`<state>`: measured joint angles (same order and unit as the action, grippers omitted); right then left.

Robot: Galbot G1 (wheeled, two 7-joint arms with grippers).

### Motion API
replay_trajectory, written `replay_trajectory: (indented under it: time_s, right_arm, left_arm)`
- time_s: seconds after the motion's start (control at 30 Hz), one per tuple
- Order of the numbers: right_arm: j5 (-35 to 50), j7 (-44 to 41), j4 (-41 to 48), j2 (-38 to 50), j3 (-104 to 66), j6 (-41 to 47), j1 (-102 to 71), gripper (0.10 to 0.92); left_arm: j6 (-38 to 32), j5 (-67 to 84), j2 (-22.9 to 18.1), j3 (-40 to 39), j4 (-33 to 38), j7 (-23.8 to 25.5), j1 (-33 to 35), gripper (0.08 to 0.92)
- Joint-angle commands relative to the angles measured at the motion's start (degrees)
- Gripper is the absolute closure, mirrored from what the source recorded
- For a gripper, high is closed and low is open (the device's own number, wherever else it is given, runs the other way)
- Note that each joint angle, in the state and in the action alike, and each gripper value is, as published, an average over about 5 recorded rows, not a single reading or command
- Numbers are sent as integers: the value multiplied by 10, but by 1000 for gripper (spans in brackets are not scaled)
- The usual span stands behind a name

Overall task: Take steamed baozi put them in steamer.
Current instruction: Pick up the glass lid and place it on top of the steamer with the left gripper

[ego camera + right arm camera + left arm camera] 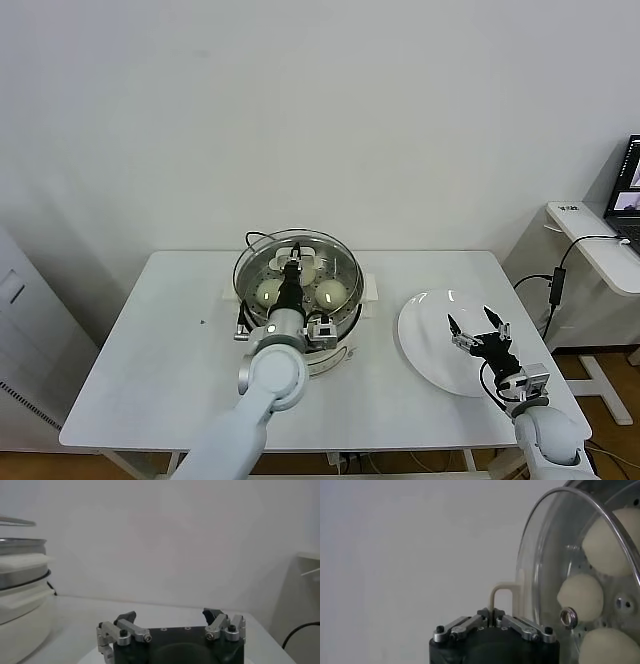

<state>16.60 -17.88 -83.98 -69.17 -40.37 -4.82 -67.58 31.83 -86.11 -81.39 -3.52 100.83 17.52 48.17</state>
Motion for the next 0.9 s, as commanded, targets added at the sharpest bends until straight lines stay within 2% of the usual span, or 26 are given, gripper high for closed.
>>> replay_trajectory:
  time_s: [0.03, 0.9]
  right_arm:
    - [0, 0, 2, -1, 0, -1, 1, 203]
    - [5, -1, 4, 0, 0, -1, 2, 203]
  left_arm:
    - [1, -19, -28, 5, -6, -2, 9, 890]
    - [-2, -23, -35, 8, -27, -15, 16, 890]
